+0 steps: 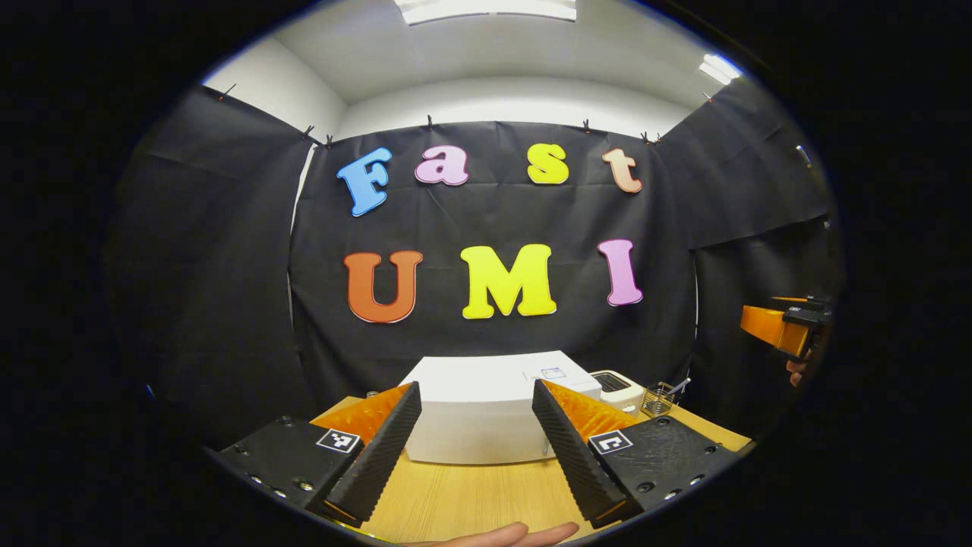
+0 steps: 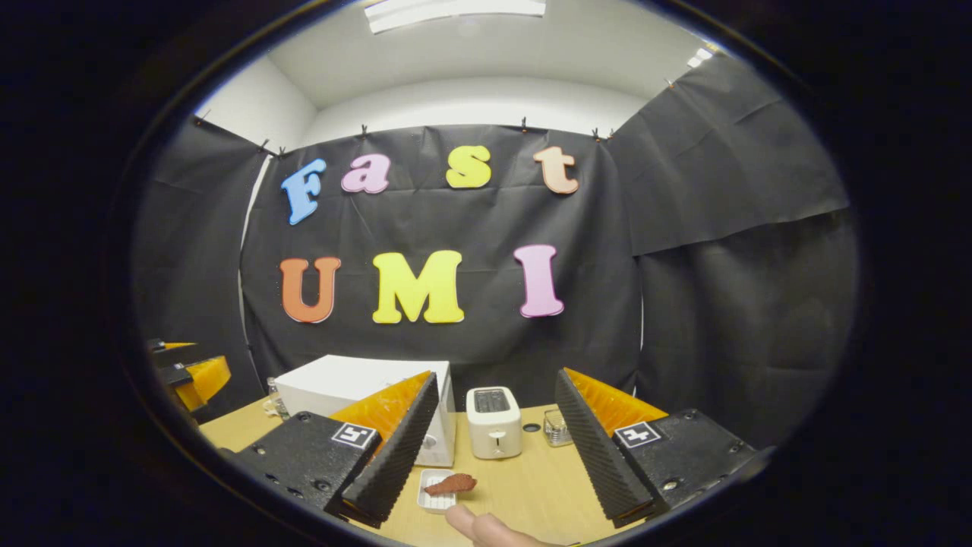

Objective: Open the microwave oven with the left hand, put the food in, and close the microwave oven.

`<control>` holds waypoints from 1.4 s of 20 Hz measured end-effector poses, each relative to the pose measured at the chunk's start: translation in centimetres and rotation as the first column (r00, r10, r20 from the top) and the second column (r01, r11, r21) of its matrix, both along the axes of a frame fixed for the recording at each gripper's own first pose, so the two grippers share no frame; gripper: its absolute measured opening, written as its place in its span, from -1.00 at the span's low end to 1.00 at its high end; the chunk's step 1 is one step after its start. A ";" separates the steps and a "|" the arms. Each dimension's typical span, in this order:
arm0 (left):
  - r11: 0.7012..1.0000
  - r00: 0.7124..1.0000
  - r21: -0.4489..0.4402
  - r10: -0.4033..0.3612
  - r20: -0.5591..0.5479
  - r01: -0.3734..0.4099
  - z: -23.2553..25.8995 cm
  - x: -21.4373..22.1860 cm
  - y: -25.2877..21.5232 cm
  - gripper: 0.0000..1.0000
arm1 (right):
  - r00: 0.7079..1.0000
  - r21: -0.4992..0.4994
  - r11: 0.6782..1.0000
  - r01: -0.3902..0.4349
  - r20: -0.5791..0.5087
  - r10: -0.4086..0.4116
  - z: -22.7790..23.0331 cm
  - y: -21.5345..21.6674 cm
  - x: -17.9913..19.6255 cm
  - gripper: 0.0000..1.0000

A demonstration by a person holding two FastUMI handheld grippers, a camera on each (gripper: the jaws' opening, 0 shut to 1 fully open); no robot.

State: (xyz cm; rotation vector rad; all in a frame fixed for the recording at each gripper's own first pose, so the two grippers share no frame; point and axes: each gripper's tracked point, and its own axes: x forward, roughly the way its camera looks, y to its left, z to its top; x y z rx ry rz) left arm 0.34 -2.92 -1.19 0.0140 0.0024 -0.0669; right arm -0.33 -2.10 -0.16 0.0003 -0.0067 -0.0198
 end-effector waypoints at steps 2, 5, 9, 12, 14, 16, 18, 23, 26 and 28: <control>1.000 1.000 -0.004 -0.003 0.002 0.003 -0.6 0.5 -0.6 0.87 | 1.000 0.001 1.000 0.003 0.002 -0.003 -0.2 -0.2 0.0 0.98; 1.000 1.000 -0.013 -0.017 -0.010 0.017 -2.1 1.5 -1.9 0.87 | 1.000 0.006 1.000 -0.001 -0.005 0.001 -0.7 -0.5 0.1 0.97; 0.999 0.997 -0.023 -0.049 -0.065 0.048 -5.5 3.5 -4.1 0.87 | 1.000 0.002 1.000 -0.007 -0.017 0.007 -1.6 -1.1 0.5 0.97; 0.994 0.991 -0.055 -0.096 -0.092 0.091 -7.8 5.1 -5.9 0.87 | 1.000 0.000 1.000 -0.005 -0.028 0.005 -2.3 -1.7 1.0 0.98; 0.991 0.989 -0.083 -0.115 -0.091 0.108 -8.9 6.5 -6.8 0.87 | 0.999 0.005 1.000 0.001 -0.035 -0.001 -2.7 -2.4 1.4 0.98; 0.990 0.990 -0.086 -0.116 -0.082 0.109 -10.2 8.0 -7.6 0.87 | 0.999 0.009 1.000 0.009 -0.046 -0.009 -3.3 -3.1 1.8 0.98; 0.991 0.991 -0.062 -0.120 -0.065 0.116 -11.8 9.5 -8.6 0.87 | 0.998 0.011 1.000 0.011 -0.056 -0.010 -3.9 -3.6 2.1 0.97; 0.979 0.975 -0.016 -0.205 -0.092 0.204 -17.9 13.3 -12.9 0.87 | 0.998 -0.011 0.999 0.031 -0.055 -0.031 -4.2 -5.4 2.8 0.97; 0.985 0.976 -0.028 -0.174 -0.134 0.172 -20.4 15.4 -13.7 0.89 | 0.998 -0.027 0.999 0.038 -0.043 -0.039 -4.3 -6.1 3.0 0.97; 0.988 0.977 -0.048 -0.152 -0.150 0.146 -21.5 16.7 -14.1 0.89 | 0.998 -0.036 0.998 0.047 -0.044 -0.049 -4.4 -7.0 3.1 0.80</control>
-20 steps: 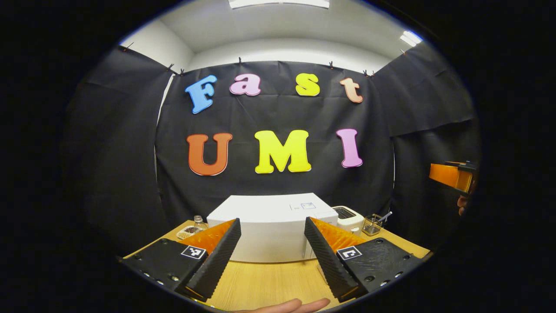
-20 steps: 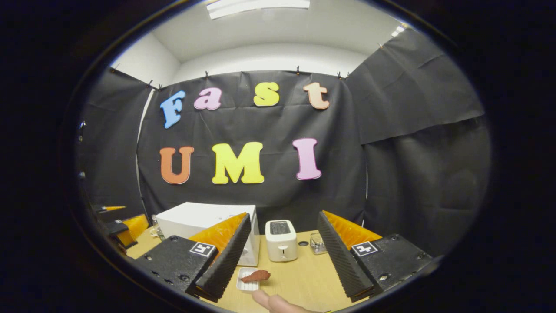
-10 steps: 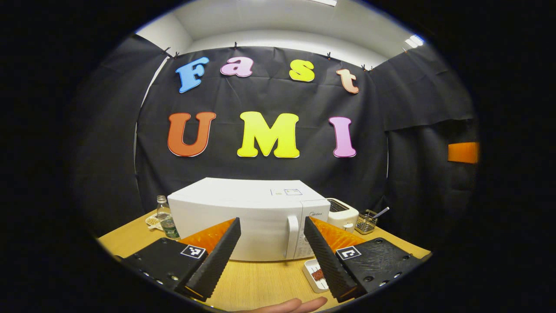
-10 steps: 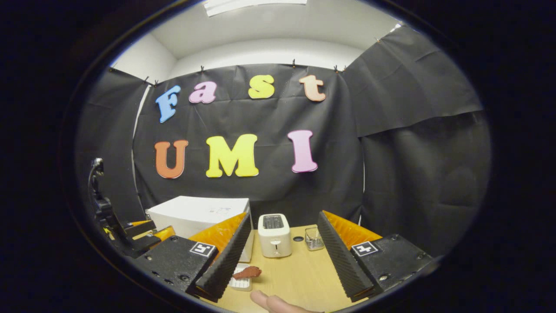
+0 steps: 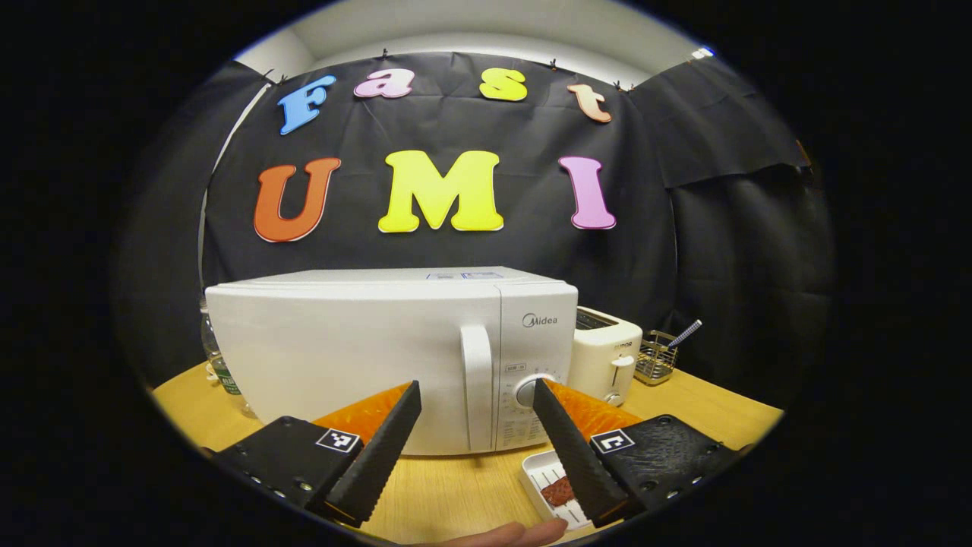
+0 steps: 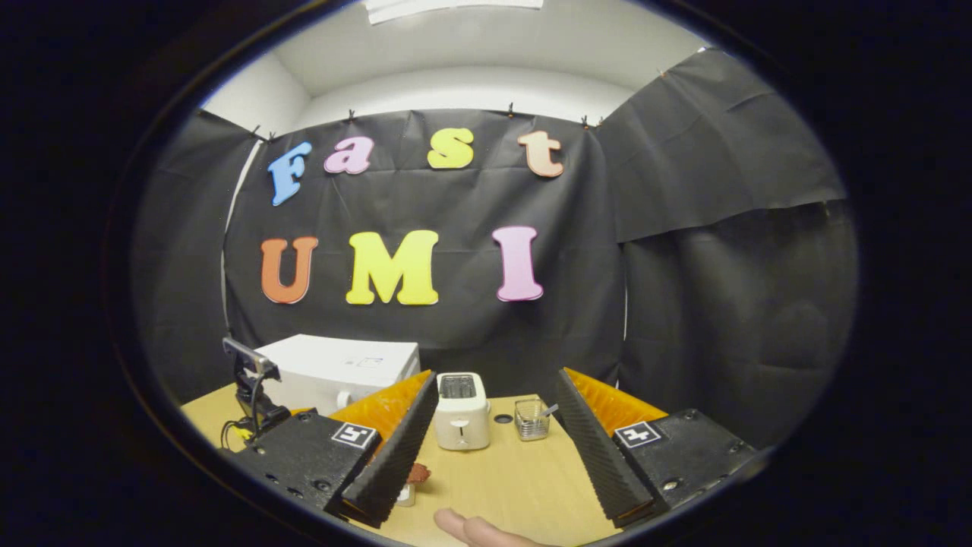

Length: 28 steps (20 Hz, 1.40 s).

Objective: Open the microwave oven with the left hand, put the food in, and close the microwave oven.

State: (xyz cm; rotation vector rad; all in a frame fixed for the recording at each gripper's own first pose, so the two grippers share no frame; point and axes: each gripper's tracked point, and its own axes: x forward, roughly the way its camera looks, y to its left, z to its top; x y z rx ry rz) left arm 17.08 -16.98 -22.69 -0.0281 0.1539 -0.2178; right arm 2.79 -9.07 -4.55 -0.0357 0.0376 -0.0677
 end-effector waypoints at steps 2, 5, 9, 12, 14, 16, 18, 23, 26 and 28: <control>1.000 1.000 -0.005 0.006 -0.023 -0.006 -1.2 1.2 -0.7 0.89 | 1.000 0.018 1.000 0.009 0.000 -0.009 0.0 -1.0 0.1 0.98; 0.999 0.999 0.013 0.039 -0.031 -0.038 -2.1 2.9 -0.6 0.89 | 1.000 0.032 0.999 0.023 0.003 -0.023 -0.1 -2.5 0.2 0.98; 0.999 0.999 0.030 0.039 0.024 -0.040 -1.6 4.5 -1.1 0.33 | 0.999 0.031 0.999 0.042 0.010 -0.042 -0.6 -4.0 0.0 0.97; 0.997 0.997 0.033 0.072 0.025 -0.073 -1.9 4.9 -1.1 -0.11 | 0.999 0.035 0.998 0.049 0.008 -0.050 -1.2 -4.9 -0.1 0.97; 0.995 0.995 0.006 0.101 0.006 -0.101 -2.0 4.7 -0.8 -0.34 | 0.998 0.043 0.998 0.056 0.001 -0.056 -1.5 -5.3 -0.2 0.80; 0.994 0.994 -0.031 0.106 -0.031 -0.107 -2.1 4.5 -1.1 -0.48 | 0.999 0.057 0.997 0.051 -0.010 -0.051 -2.0 -5.4 -0.3 0.98; 0.992 0.991 -0.016 0.125 -0.044 -0.126 -2.0 4.6 -0.8 -0.64 | 0.999 0.066 0.996 0.052 -0.013 -0.051 -2.0 -5.7 -0.6 0.98; 0.994 0.993 -0.037 0.096 -0.073 -0.099 -2.0 4.3 -1.0 -0.77 | 0.998 0.056 0.996 0.064 -0.001 -0.064 -1.6 -6.2 -1.7 0.98; 0.995 0.993 -0.011 0.094 -0.071 -0.095 -2.3 4.4 -0.9 -0.82 | 0.998 0.044 0.997 0.058 0.005 -0.058 -1.4 -5.9 -1.8 0.98; 0.995 0.993 -0.054 0.076 -0.089 -0.081 -2.1 4.2 -0.9 -0.83 | 0.999 0.052 0.997 0.049 0.002 -0.049 -1.5 -5.7 -2.1 0.98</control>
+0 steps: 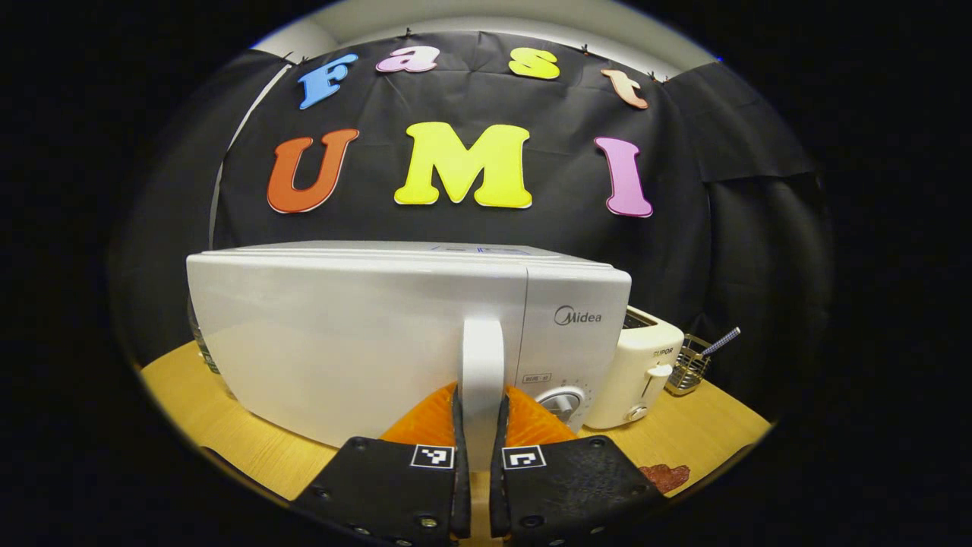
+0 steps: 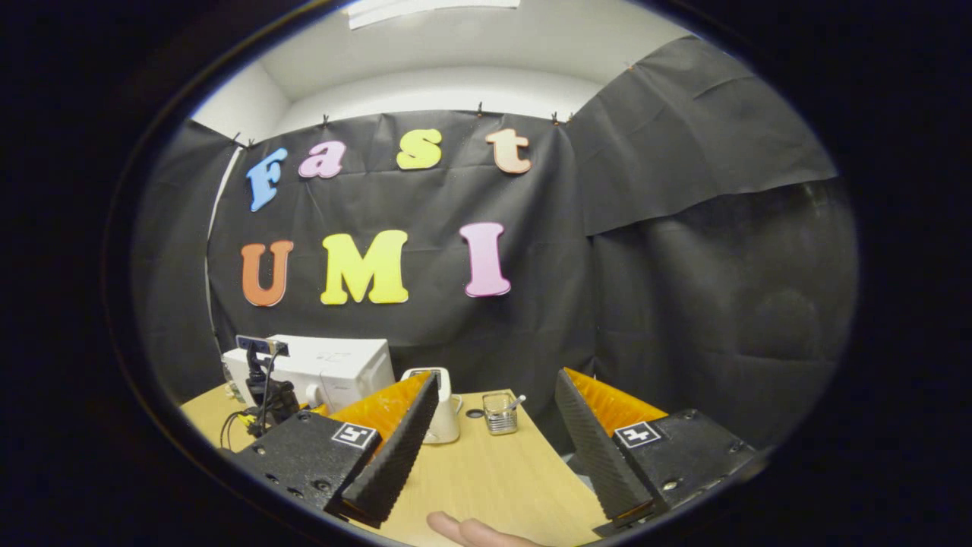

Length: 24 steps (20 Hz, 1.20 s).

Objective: Open the microwave oven with the left hand, put the food in, and close the microwave oven.

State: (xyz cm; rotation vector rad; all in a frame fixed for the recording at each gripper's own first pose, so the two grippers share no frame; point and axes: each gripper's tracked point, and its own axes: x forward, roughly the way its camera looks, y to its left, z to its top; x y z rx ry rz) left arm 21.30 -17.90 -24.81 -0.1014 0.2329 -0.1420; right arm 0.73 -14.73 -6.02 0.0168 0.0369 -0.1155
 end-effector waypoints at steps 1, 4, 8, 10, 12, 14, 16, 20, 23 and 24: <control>1.000 1.000 -0.001 -0.002 -0.007 0.002 -0.1 -0.2 -0.1 -0.82 | 1.000 0.005 1.000 -0.006 -0.006 0.006 -0.2 0.1 -0.1 0.98; 1.000 1.000 0.012 0.013 0.001 -0.013 -0.1 -2.6 0.5 -0.84 | 1.000 0.010 1.000 -0.007 -0.025 0.007 -0.8 0.0 0.0 0.98; 1.000 1.000 -0.010 -0.026 -0.001 0.026 0.2 -5.3 1.3 -0.83 | 0.999 0.029 1.000 -0.011 -0.042 0.012 -1.4 0.6 -0.5 0.98; 0.998 0.998 -0.004 -0.060 -0.008 0.060 0.2 -6.7 1.9 -0.82 | 0.999 0.036 0.999 -0.022 -0.046 0.024 -1.4 1.2 -1.1 0.98; 0.997 0.997 -0.003 -0.076 -0.005 0.076 0.4 -8.3 2.7 -0.83 | 0.999 0.036 0.999 -0.032 -0.039 0.033 -1.2 1.9 -1.7 0.98; 0.996 0.996 -0.001 -0.088 0.009 0.088 0.6 -9.7 3.5 -0.83 | 0.999 0.029 0.999 -0.039 -0.033 0.040 -1.3 2.7 -2.2 0.98; 0.995 0.995 0.001 -0.095 0.017 0.095 0.5 -11.2 4.3 -0.83 | 0.998 0.018 0.998 -0.053 -0.038 0.053 -1.6 3.8 -2.5 0.97; 0.996 0.995 0.010 -0.091 0.033 0.091 0.8 -14.0 6.6 -0.75 | 0.994 -0.002 0.996 -0.094 -0.050 0.094 -2.1 6.4 -2.9 0.98; 0.996 0.996 0.017 -0.083 0.042 0.082 0.7 -16.2 8.5 -0.44 | 0.992 -0.010 0.993 -0.117 -0.055 0.117 -2.4 7.9 -3.1 0.98; 0.996 0.995 0.029 -0.083 0.050 0.082 0.8 -16.9 9.3 -0.43 | 0.990 -0.012 0.992 -0.128 -0.058 0.127 -2.6 8.6 -3.2 0.98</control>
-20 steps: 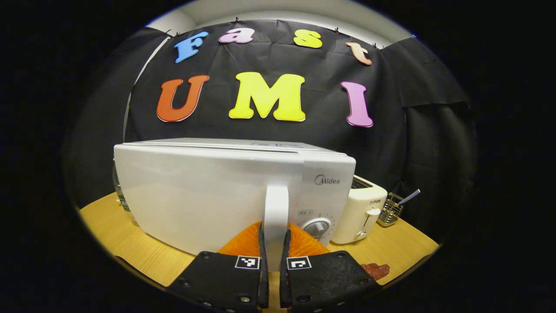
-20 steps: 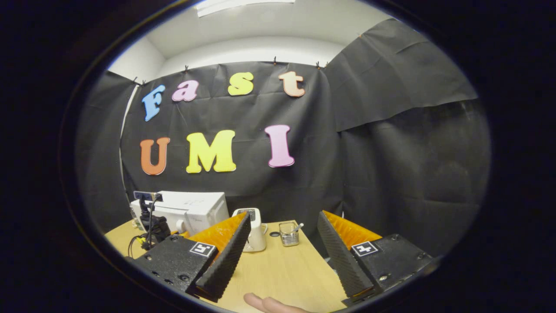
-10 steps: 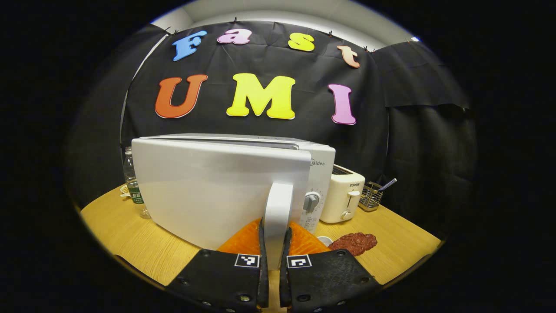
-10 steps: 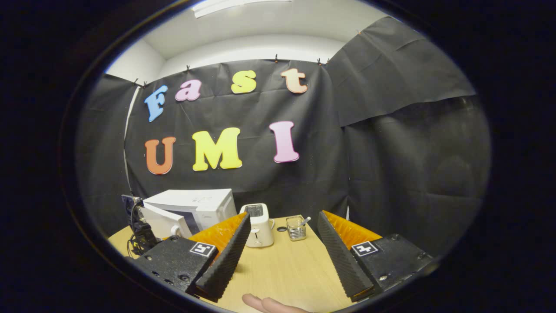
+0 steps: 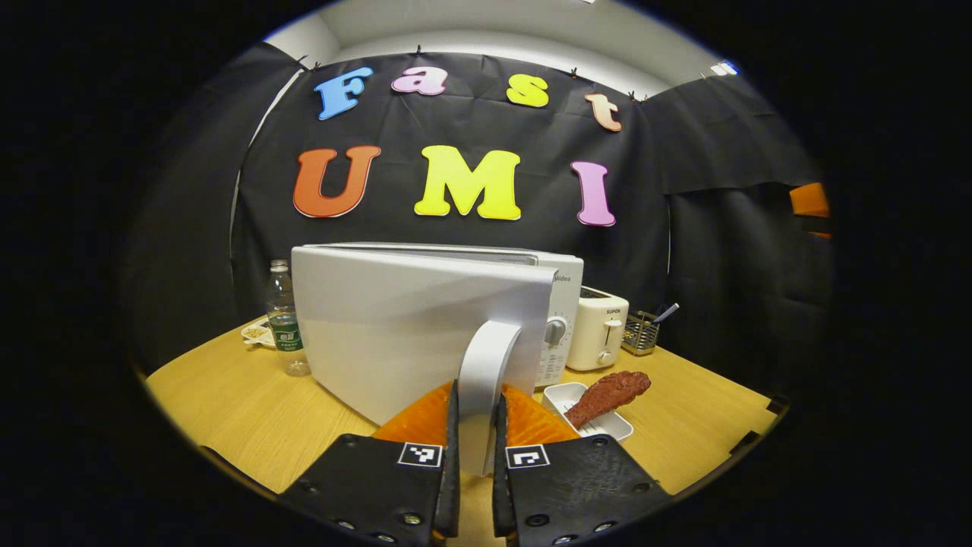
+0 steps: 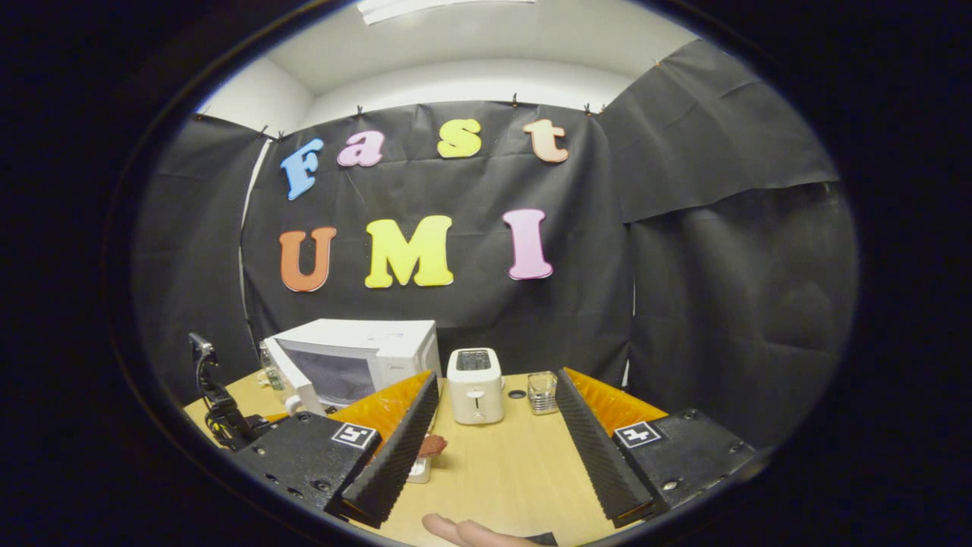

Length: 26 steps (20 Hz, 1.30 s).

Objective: Open the microwave oven with the left hand, put the food in, and close the microwave oven.

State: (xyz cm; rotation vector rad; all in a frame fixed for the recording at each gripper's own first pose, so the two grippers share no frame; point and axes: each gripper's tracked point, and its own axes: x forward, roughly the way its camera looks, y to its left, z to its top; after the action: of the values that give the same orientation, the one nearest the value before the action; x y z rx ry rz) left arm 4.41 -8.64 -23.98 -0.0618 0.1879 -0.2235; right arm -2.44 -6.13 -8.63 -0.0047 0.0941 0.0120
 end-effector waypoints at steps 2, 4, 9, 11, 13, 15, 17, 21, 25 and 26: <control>1.000 1.000 0.011 0.007 0.013 -0.007 0.1 -1.5 2.0 -0.68 | 1.000 -0.004 1.000 -0.023 -0.007 0.023 -0.3 1.3 -0.3 0.98; 1.000 1.000 0.015 0.020 0.014 -0.020 0.1 -3.1 4.2 -0.61 | 0.999 -0.006 0.999 -0.046 -0.013 0.046 -0.9 2.6 -0.7 0.98; 0.988 0.987 0.018 0.153 0.056 -0.155 0.6 -7.5 12.9 -0.48 | 0.995 -0.011 0.996 -0.094 -0.026 0.093 -1.6 5.6 -1.9 0.98; 0.979 0.976 0.002 0.205 0.070 -0.205 0.9 -9.4 16.1 -0.19 | 0.993 -0.020 0.993 -0.113 -0.031 0.113 -1.9 6.9 -2.5 0.98; 0.967 0.965 -0.018 0.253 0.069 -0.252 1.3 -10.7 18.5 0.12 | 0.991 -0.033 0.991 -0.132 -0.032 0.131 -1.9 8.1 -3.2 0.98; 0.958 0.956 -0.020 0.286 0.067 -0.285 2.0 -11.9 20.2 0.35 | 0.989 -0.043 0.988 -0.146 -0.028 0.145 -1.7 9.0 -3.7 0.98; 0.956 0.954 -0.007 0.292 0.063 -0.292 2.7 -12.7 20.6 0.72 | 0.988 -0.050 0.987 -0.151 -0.026 0.149 -1.6 9.5 -4.1 0.98; 0.938 0.936 0.045 0.337 0.097 -0.343 4.9 -13.0 21.4 0.86 | 0.990 -0.069 0.988 -0.139 -0.020 0.138 -1.3 9.0 -3.8 0.98; 0.954 0.951 0.039 0.293 0.094 -0.298 7.6 -12.6 18.8 0.84 | 0.993 -0.066 0.991 -0.114 -0.035 0.112 -1.6 7.8 -2.3 0.98; 0.956 0.954 0.032 0.288 0.088 -0.291 8.3 -12.4 18.4 0.84 | 0.993 -0.069 0.991 -0.110 -0.047 0.107 -2.0 7.6 -1.7 0.98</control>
State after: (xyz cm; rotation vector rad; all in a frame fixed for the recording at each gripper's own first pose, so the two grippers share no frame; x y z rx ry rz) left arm -7.94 9.72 -15.63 -0.0351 0.0990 0.0715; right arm -4.14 1.47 -10.65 -0.0816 0.1372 0.1179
